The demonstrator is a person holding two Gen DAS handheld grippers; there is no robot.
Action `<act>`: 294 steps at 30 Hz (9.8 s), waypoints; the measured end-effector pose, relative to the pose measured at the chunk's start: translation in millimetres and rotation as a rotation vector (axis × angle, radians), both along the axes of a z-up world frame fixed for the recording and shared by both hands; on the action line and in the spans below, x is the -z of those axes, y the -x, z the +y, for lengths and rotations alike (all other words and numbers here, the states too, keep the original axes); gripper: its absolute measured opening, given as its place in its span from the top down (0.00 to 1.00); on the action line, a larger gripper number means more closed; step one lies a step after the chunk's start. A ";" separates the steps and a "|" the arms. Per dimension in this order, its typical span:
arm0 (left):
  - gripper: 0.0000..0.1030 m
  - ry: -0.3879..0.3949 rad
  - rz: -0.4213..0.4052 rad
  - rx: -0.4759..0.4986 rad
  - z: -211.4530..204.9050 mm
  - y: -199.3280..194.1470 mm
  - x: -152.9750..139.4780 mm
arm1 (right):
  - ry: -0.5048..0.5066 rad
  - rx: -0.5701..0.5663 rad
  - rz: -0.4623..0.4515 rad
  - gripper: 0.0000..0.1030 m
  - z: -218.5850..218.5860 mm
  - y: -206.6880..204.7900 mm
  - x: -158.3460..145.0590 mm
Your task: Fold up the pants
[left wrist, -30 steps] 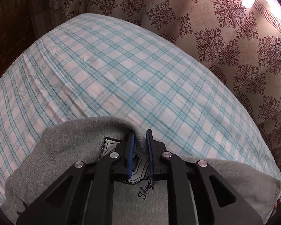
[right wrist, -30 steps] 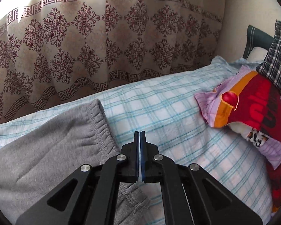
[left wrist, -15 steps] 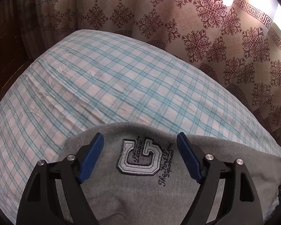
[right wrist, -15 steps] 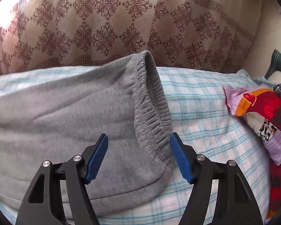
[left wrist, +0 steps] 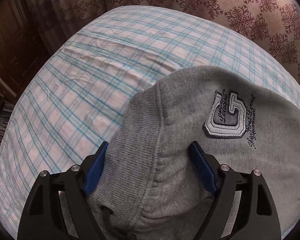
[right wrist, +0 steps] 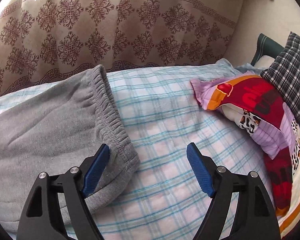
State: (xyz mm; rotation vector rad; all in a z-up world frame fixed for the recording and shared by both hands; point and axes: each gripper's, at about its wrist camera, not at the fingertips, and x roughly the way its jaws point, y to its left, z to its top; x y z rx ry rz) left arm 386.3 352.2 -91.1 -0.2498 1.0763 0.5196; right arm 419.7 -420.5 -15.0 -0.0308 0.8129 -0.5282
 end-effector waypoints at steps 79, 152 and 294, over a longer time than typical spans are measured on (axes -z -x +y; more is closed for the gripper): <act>0.16 0.597 -0.160 -0.125 -51.1 -51.9 -37.2 | -0.470 -0.380 -0.180 0.88 -1.4 66.9 -65.5; 0.92 0.515 -0.019 0.045 -61.4 278.0 5.6 | -0.801 -0.204 -0.117 0.56 -54.3 435.9 -9.8; 0.53 0.097 -0.174 0.464 -225.0 120.5 -69.7 | -0.135 -0.117 -0.008 0.46 31.8 347.9 -8.8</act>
